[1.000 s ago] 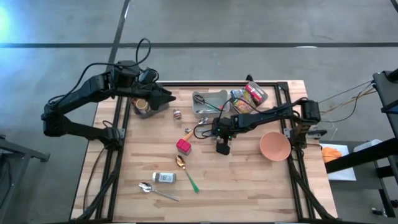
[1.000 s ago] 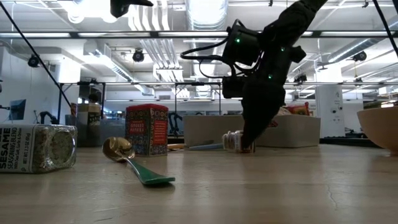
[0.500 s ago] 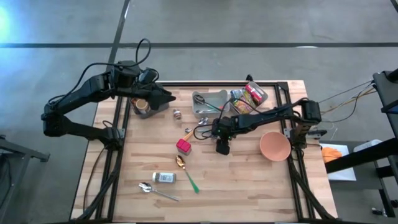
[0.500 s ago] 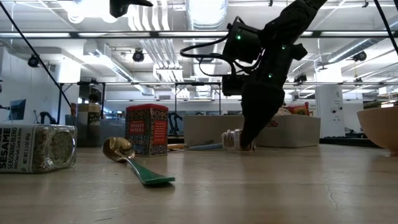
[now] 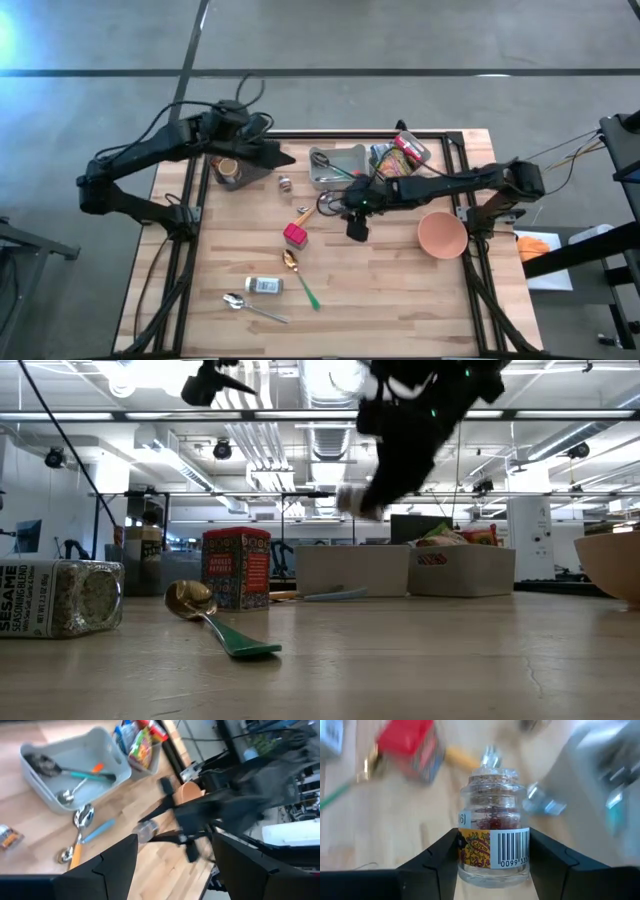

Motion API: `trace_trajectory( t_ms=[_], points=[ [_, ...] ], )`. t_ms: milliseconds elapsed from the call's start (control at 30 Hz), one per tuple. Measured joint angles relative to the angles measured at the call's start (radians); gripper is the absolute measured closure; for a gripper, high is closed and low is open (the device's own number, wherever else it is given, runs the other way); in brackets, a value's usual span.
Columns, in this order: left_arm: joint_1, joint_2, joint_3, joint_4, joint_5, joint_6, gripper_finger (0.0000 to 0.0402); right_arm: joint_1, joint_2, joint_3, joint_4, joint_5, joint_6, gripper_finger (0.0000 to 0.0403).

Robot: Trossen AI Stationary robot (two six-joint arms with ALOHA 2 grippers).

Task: Pick & Place Food Item
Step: Put the bottom brown seasoning bottle into the black bin

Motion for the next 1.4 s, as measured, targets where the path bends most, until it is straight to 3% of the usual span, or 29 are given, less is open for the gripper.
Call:
trace_trajectory(
  t_ms=[333,533,767,1400],
  points=[
    [0.009,0.119,0.002,0.061,0.006,-0.058,0.0142,0.002,-0.023,0.190,0.000,0.172,-0.129,0.0220],
    [0.008,0.177,0.002,0.100,0.087,-0.080,0.0142,-0.003,-0.021,0.222,-0.003,0.233,-0.173,0.0220],
    [-0.006,0.229,0.002,0.185,0.167,-0.095,0.0142,-0.003,-0.020,0.243,0.005,0.267,-0.200,0.0220],
    [-0.008,0.266,0.002,0.241,0.174,-0.035,0.0142,-0.001,-0.020,0.270,0.050,0.282,-0.225,0.0220]
  ],
)
